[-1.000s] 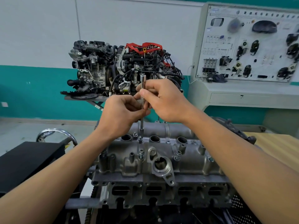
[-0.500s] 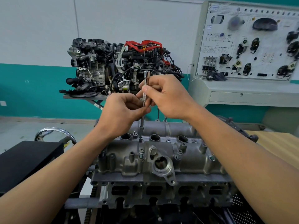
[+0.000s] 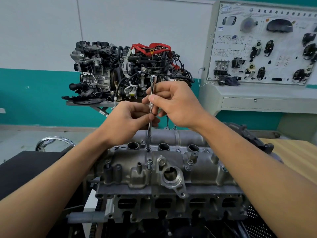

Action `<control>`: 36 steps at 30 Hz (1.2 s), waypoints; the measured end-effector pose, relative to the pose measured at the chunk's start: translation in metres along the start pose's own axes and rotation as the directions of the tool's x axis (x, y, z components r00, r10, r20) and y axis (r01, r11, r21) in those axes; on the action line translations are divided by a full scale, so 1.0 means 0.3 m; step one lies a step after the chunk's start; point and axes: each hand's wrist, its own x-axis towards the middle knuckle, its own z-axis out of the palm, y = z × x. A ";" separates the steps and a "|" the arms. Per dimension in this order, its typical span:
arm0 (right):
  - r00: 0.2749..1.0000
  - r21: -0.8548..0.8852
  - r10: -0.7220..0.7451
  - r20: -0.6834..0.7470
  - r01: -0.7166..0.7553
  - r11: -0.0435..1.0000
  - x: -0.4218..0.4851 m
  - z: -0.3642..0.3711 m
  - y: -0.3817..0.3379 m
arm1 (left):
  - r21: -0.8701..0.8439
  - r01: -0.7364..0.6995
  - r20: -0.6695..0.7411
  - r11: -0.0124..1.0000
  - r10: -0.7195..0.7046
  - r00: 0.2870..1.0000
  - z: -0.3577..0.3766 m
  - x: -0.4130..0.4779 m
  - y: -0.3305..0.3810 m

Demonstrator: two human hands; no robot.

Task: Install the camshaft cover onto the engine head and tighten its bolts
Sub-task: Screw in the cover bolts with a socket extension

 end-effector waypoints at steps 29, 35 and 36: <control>0.950 -0.012 0.038 -0.309 -0.044 0.999 -0.007 0.060 0.023 | 0.107 -0.037 -0.003 0.994 0.037 0.999 0.022 -0.005 0.002; 0.992 0.016 0.026 -0.125 -0.024 1.000 -0.007 0.044 0.003 | 0.054 -0.027 0.000 0.998 0.027 1.000 0.002 0.001 -0.007; 0.995 0.008 0.019 -0.098 -0.019 1.000 -0.007 0.040 0.001 | 0.026 -0.020 0.003 0.999 0.020 1.000 0.001 0.002 -0.008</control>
